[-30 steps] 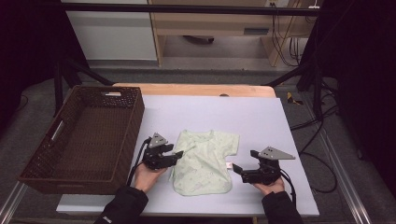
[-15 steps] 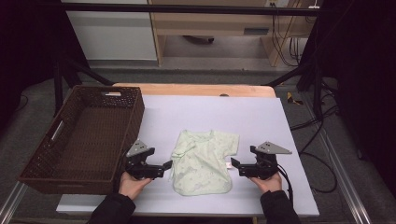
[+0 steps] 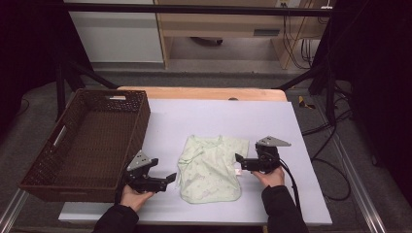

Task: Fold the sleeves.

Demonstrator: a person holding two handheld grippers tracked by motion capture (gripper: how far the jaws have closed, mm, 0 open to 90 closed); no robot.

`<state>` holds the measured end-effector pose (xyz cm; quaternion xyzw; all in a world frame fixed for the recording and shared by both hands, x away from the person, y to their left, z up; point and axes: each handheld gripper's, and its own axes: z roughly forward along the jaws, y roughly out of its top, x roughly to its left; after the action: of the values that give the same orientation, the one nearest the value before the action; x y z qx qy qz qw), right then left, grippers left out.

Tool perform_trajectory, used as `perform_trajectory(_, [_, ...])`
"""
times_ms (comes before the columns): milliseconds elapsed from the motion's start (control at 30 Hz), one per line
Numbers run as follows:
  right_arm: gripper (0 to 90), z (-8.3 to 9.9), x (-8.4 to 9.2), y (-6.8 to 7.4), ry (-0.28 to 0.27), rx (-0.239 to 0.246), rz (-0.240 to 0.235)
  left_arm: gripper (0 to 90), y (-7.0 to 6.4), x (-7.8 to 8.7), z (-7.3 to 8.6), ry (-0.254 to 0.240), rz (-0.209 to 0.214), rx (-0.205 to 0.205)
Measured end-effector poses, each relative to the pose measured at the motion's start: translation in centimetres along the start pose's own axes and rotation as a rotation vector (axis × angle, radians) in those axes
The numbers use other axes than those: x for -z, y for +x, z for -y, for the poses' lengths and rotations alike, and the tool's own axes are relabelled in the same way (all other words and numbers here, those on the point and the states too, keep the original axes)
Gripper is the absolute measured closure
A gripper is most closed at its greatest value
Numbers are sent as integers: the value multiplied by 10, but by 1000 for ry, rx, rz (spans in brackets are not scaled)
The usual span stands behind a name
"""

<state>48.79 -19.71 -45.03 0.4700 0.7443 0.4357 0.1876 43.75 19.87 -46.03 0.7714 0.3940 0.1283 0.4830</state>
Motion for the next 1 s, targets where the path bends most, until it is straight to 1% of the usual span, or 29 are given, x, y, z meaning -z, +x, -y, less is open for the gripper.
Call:
perform_trajectory(133, [103, -1, -12, -2, 25, -7, 29, 49, 0, 0, 2, 2, 4, 0])
perform_trajectory(233, [119, 1, -18, -7, 46, -13, 39, 49, 0, -1, 2, -2, 7, 1])
perform_trajectory(333, [138, 3, -23, -11, 77, -16, 59, 49, 0, -1, 3, -5, 6, -4])
perform_trajectory(433, [171, 5, -26, -12, 84, -20, 73, 50, 0, -2, 4, -6, 13, -3])
perform_trajectory(533, [195, 6, -30, -14, 111, -17, 89, 49, 0, -3, 5, 1, 8, -11])
perform_trajectory(600, [220, 7, -31, -15, 128, -21, 91, 49, 0, -4, 5, 5, 7, -14])
perform_trajectory(733, [271, 9, -32, -15, 146, -16, 91, 49, -1, -5, 5, 8, 7, -17])
perform_trajectory(833, [312, 10, -33, -16, 150, -16, 96, 49, -1, -5, 6, 10, 2, -22])
perform_trajectory(1000, [396, 10, -33, -16, 161, -14, 101, 49, -1, -5, 6, 12, 1, -19])
